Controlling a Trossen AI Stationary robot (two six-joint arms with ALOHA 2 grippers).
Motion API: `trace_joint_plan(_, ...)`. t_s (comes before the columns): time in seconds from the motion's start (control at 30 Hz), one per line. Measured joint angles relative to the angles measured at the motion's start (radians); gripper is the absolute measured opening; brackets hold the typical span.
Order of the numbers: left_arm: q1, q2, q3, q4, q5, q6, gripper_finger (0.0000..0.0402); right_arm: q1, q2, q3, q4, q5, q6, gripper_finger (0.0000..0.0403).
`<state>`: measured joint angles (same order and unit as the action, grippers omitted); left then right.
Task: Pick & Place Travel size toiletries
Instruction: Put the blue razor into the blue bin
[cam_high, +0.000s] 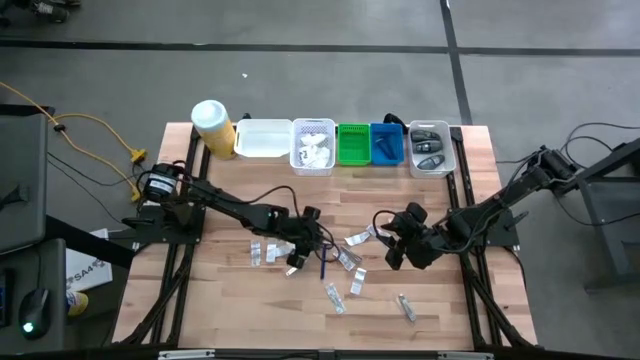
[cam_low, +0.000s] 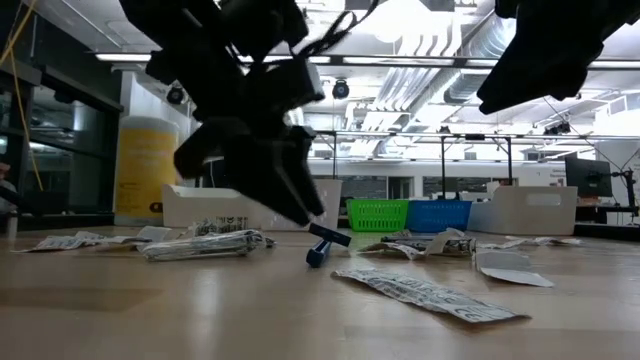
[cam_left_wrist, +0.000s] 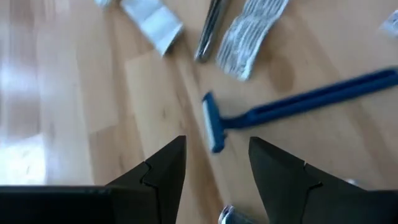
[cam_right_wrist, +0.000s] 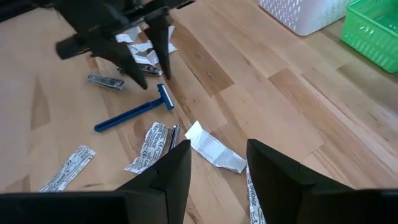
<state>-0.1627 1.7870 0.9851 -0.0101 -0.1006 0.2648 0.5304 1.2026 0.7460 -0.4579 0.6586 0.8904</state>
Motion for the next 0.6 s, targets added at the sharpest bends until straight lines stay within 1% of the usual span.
trace_joint_plan(0.1, -0.001, 0.016, 0.005, 0.028, -0.015, 0.017, 0.0173, 0.0, 0.0, 0.0, -0.002, 0.002, -0.002, 0.0148)
trace_joint_plan(0.17, -0.002, 0.019, 0.0, 0.004, -0.018, 0.02, 0.0173, 0.0, 0.0, 0.0, -0.002, 0.002, -0.004, 0.0148)
trace_joint_plan(0.47, -0.001, 0.047, 0.002, 0.015, -0.023, 0.054, 0.0173, 0.0, 0.0, 0.0, -0.002, 0.002, -0.004, 0.0148)
trace_joint_plan(0.6, -0.001, 0.047, 0.0, 0.019, -0.023, 0.093, 0.0173, 0.0, 0.0, 0.0, -0.002, 0.002, -0.004, 0.0148)
